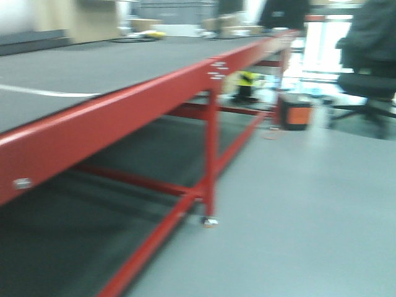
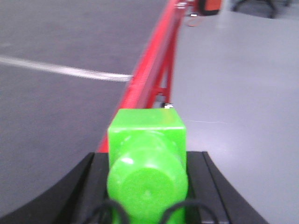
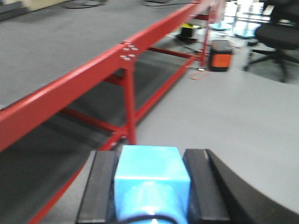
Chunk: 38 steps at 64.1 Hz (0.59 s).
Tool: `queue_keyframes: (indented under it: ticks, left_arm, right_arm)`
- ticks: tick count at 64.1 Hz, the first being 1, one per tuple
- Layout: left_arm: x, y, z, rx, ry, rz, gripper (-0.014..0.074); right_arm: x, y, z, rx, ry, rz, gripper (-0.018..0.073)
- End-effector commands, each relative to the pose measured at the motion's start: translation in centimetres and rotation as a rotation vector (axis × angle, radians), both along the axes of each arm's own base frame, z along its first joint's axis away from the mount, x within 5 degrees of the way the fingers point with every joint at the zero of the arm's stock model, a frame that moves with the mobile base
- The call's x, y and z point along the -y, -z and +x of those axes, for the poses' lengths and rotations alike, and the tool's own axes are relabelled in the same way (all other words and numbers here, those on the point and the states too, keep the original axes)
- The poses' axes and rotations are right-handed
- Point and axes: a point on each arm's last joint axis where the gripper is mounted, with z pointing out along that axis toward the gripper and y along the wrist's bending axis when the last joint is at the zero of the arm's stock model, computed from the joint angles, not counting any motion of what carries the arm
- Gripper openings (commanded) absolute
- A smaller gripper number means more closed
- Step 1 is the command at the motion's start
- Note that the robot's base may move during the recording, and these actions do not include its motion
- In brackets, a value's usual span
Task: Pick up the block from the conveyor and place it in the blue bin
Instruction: 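Drive the base away from the conveyor toward the blue bin shelf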
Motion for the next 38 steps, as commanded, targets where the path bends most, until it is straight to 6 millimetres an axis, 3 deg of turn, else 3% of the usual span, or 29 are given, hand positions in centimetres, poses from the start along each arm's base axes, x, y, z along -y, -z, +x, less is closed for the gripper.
queue_keyframes:
  ticks: [1, 38]
  left_arm:
    - [0.09, -0.21, -0.11, 0.023, 0.005, -0.010, -0.0111]
    - [0.09, -0.21, -0.11, 0.023, 0.005, -0.010, -0.0111]
  right_arm:
    - [0.08, -0.41, -0.20, 0.032, 0.000, -0.010, -0.0154]
    - [0.08, -0.41, -0.20, 0.032, 0.000, -0.010, -0.0154]
